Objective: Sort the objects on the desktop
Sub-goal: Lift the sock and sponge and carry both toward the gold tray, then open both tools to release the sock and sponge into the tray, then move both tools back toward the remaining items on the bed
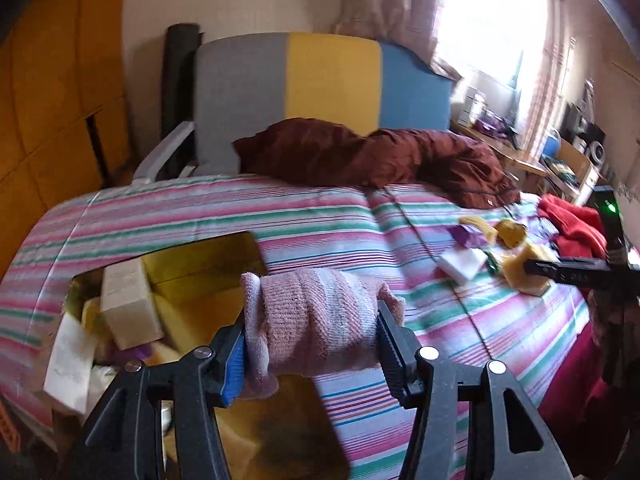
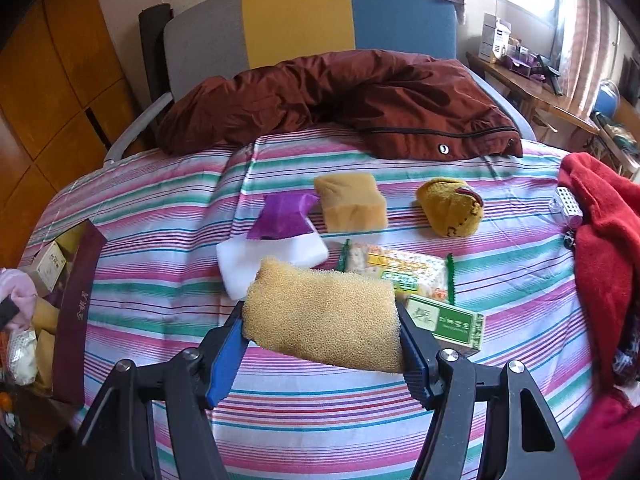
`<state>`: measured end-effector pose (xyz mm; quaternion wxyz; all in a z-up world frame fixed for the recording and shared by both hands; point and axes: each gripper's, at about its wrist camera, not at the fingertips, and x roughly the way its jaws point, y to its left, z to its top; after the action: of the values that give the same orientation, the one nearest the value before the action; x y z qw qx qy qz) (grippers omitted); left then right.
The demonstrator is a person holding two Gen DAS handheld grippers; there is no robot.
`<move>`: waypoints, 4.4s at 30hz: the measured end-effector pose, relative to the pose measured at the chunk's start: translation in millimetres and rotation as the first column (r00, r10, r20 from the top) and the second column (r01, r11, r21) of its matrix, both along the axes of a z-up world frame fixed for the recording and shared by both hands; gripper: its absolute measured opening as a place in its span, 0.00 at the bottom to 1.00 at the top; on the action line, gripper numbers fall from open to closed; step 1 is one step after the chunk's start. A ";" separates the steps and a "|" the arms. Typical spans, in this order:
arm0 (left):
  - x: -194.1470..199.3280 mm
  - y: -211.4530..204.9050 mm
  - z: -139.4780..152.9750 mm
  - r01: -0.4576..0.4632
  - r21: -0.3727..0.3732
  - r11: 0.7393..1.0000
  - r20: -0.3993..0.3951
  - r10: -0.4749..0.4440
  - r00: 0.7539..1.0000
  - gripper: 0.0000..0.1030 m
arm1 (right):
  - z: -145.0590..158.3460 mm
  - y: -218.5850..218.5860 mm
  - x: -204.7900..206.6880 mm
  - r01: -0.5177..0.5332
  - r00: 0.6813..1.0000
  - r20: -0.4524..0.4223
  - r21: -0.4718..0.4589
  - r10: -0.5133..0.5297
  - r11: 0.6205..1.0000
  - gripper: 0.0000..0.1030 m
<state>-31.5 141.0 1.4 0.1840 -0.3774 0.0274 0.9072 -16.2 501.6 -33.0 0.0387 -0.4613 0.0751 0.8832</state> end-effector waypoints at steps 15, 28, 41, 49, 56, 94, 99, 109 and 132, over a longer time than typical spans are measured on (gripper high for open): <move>-24.6 -118.9 -10.7 -0.265 0.070 0.962 0.057 0.262 0.963 0.54 | 16.5 -153.6 -10.9 -0.346 0.938 -0.086 -0.147 0.337 0.927 0.66; -39.5 -163.3 -43.3 -0.354 0.083 0.931 0.158 0.339 0.927 0.56 | 21.8 -292.4 -37.7 -0.583 0.811 -0.110 -0.240 0.575 0.776 0.67; -31.5 -184.8 -44.0 -0.406 0.128 0.905 0.174 0.382 0.908 0.69 | -8.6 -327.3 -59.4 -0.547 0.827 -0.040 -0.290 0.561 0.785 0.87; -14.4 -183.9 -18.2 -0.414 0.142 0.899 0.092 0.404 0.910 0.69 | -3.1 -309.9 -39.2 -0.531 0.843 -0.069 -0.260 0.533 0.806 0.89; -9.2 -166.1 -9.3 -0.383 0.118 0.916 0.075 0.376 0.923 0.69 | 7.6 -292.6 -21.1 -0.507 0.862 -0.107 -0.203 0.496 0.838 0.89; 15.5 -23.3 3.1 -0.055 -0.039 0.998 0.015 0.055 0.998 0.68 | 30.6 -144.7 4.0 -0.279 0.956 -0.096 -0.023 0.276 0.960 0.92; 16.3 -5.1 -1.1 -0.012 -0.062 0.998 0.022 0.014 1.000 0.68 | 33.7 -121.9 3.3 -0.248 0.966 -0.082 -0.014 0.246 0.969 0.92; 18.8 28.0 -16.3 0.085 -0.087 0.993 0.072 -0.078 0.994 0.68 | 37.1 -55.7 2.0 -0.112 0.992 -0.058 -0.034 0.110 0.993 0.92; 15.0 89.2 -50.5 0.247 -0.124 0.961 0.216 -0.216 0.952 0.69 | -23.0 114.8 -5.6 0.366 0.926 0.167 -0.183 -0.338 0.912 0.90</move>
<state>-16.5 230.2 -49.2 0.2622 -0.4738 0.1209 0.8320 -21.8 616.4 -56.0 0.1534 -0.4990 0.2475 0.8162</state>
